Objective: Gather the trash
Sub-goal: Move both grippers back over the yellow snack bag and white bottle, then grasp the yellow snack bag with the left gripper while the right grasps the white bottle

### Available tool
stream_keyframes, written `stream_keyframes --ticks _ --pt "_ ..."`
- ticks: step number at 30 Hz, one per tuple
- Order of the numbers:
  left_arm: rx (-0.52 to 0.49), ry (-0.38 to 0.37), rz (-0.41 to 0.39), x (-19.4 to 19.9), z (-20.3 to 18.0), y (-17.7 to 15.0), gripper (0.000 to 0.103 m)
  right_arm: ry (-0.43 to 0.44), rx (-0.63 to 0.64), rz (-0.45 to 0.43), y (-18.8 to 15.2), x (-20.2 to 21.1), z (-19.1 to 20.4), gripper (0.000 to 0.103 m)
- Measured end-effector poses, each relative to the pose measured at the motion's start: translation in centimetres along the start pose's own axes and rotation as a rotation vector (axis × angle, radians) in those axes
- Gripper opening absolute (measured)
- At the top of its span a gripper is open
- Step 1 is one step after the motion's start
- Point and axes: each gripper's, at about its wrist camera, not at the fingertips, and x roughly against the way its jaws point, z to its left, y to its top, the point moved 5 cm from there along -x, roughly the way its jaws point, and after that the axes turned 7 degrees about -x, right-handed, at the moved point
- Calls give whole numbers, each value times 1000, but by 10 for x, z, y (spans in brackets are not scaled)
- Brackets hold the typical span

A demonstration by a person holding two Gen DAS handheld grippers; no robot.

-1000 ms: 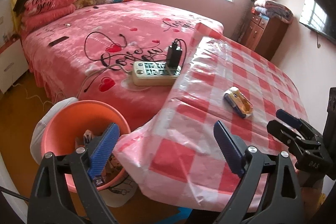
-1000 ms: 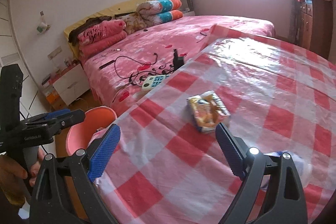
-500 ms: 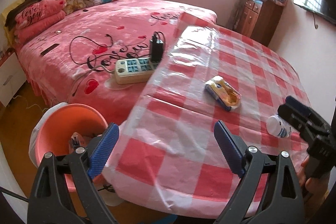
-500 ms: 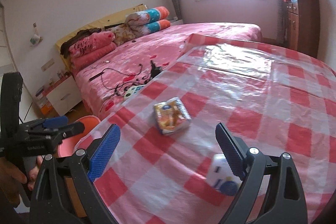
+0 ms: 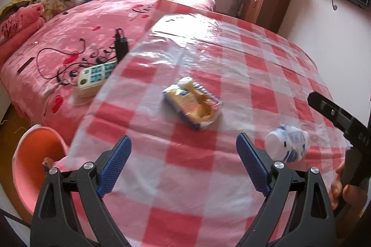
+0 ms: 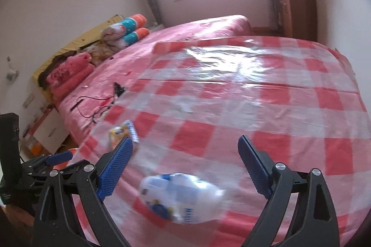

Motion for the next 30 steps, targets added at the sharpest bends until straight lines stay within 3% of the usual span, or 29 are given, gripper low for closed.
stream_keyframes --ticks 6,12,20,24,30 --pt "55 -16 50 -31 -14 13 92 5 -61 37 1 0 -22 91" --pt "105 16 96 -56 -16 24 92 44 -18 90 -4 -4 -13 91" --pt "148 49 100 -70 -14 37 92 53 18 153 -13 -9 -8 91" --pt "144 76 115 -78 -15 39 79 61 64 198 -22 -14 -1 91" --pt "126 111 114 -83 -15 40 70 28 111 226 -33 -20 5 91"
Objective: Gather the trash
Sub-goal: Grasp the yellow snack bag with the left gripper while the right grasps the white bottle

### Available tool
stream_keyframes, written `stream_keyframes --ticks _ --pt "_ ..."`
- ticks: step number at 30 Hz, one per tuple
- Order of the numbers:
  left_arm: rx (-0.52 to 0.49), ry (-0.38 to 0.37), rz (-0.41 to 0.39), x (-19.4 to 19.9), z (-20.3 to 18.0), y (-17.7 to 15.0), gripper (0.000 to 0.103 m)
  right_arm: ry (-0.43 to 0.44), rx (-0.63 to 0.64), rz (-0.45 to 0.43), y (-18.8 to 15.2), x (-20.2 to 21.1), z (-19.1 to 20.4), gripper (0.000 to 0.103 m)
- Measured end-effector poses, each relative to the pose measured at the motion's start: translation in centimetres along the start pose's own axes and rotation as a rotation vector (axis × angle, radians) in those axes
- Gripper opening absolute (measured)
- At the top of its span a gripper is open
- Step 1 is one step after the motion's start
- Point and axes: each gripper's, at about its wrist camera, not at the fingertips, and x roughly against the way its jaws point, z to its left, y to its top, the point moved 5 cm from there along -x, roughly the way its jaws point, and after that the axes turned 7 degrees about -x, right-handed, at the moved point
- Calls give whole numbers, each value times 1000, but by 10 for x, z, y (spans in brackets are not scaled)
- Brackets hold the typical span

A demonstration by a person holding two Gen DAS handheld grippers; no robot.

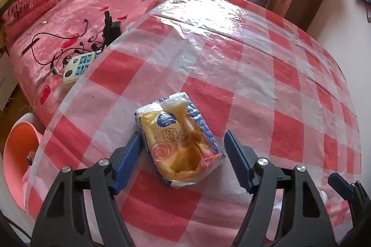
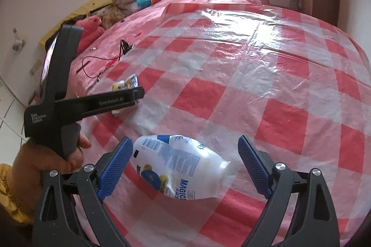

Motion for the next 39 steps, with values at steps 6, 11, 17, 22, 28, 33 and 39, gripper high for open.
stream_keyframes --ticks 6,11,17,22,28,33,39 --pt "-36 11 -13 0 0 1 62 -7 -1 45 -6 -8 -3 91" --pt "-52 -10 -20 2 3 0 60 8 20 63 -9 -10 3 91" --pt "-74 -39 -16 6 5 -7 59 35 44 93 -14 -17 11 95" --pt "-84 -56 -8 12 13 -16 59 163 24 135 -18 -16 22 95" --pt "-88 -67 3 19 27 -26 58 383 17 237 -28 -18 44 95" --pt "-61 -66 -1 27 46 -30 56 399 105 250 -34 -14 60 95" --pt "-39 -82 -2 32 60 -36 55 203 173 142 -30 -17 58 95"
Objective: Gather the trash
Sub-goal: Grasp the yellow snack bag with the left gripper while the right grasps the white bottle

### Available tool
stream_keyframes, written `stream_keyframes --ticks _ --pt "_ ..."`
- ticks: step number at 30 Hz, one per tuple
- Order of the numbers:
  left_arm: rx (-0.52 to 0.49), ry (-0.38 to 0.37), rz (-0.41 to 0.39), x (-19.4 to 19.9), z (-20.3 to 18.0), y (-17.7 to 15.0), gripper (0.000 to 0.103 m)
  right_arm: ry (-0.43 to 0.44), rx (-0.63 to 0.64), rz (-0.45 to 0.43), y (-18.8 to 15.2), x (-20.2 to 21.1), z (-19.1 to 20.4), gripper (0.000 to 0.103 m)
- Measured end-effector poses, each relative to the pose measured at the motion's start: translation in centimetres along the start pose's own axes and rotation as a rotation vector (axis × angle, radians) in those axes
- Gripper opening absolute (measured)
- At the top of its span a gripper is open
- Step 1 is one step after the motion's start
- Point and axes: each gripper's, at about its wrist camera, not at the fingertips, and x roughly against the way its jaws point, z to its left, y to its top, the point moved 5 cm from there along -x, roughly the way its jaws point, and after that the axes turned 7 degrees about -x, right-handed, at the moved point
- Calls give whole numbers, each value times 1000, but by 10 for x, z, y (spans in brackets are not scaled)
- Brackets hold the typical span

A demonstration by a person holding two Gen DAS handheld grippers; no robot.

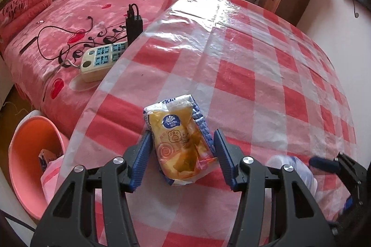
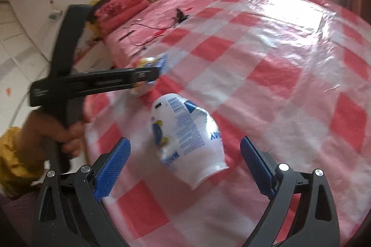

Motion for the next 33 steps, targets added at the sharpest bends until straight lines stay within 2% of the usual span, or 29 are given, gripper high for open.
stream_keyframes --ticks 6,9,10,11,15,19,20,24,33 --pt "-1 -20 3 3 2 -5 55 -117 83 -21 -3 -15 14 95" --pt "-4 -29 5 4 4 -8 55 -167 113 -22 0 -20 8 94" --pt "-4 -32 5 5 4 -9 55 -178 116 -24 1 -23 7 92" --pt "-3 -35 5 5 4 -9 55 -182 116 -31 2 -23 7 85" --pt "-5 -52 3 7 5 -10 55 -192 107 -45 5 -24 4 80" --pt "-13 -75 -4 11 4 -12 55 -209 121 -55 4 -23 6 59" --pt "-15 -80 -6 12 3 -13 55 -211 122 -58 4 -23 5 57" --pt "-17 -107 -14 16 4 -14 55 -210 111 -66 6 -22 4 57" --pt "-29 -146 -39 24 10 -17 55 -228 72 -147 15 -12 0 56"
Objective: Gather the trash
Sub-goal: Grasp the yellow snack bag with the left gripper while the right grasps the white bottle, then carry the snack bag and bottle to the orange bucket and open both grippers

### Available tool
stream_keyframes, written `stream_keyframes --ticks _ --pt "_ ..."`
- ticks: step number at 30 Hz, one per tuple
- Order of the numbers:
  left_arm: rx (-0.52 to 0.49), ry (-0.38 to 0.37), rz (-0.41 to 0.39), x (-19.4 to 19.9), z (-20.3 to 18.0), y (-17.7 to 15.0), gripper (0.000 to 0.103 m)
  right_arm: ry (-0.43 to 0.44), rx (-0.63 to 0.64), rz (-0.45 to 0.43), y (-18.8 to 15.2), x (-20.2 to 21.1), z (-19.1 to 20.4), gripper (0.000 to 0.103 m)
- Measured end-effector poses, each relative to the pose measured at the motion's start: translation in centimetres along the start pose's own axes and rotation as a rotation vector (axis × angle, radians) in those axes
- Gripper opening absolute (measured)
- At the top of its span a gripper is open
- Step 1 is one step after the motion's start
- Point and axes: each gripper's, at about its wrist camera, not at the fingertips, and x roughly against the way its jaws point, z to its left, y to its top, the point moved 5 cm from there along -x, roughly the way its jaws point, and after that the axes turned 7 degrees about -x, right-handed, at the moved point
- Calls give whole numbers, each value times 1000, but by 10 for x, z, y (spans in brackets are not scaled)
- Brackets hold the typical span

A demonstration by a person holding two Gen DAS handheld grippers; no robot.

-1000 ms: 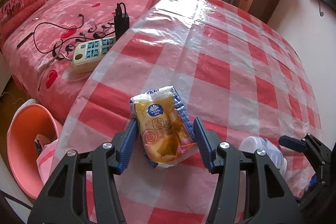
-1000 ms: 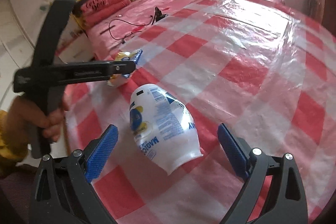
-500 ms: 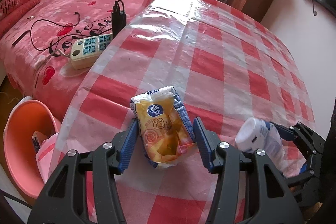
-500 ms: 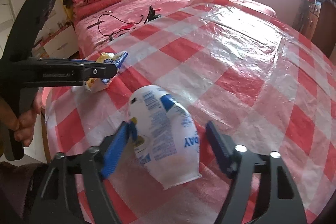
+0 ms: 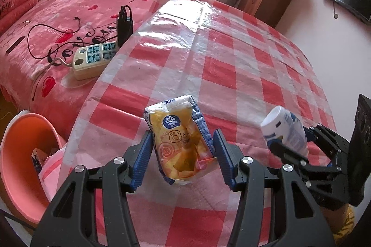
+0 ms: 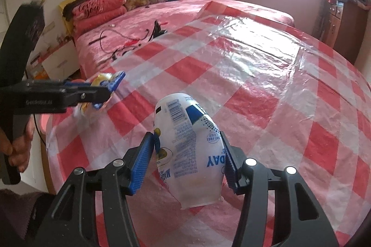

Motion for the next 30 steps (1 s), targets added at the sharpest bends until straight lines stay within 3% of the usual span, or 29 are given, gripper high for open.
stream_keyframes --ticks 7,16,30 --pt "1 -33 -18 7 8 -2 55 23 -67 -53 10 2 -3 56" --pt "2 -61 -66 25 20 -2 55 66 -117 -26 17 -3 3 56" --pt "104 -14 -121 60 86 -19 55 177 -50 42 42 -15 71 56"
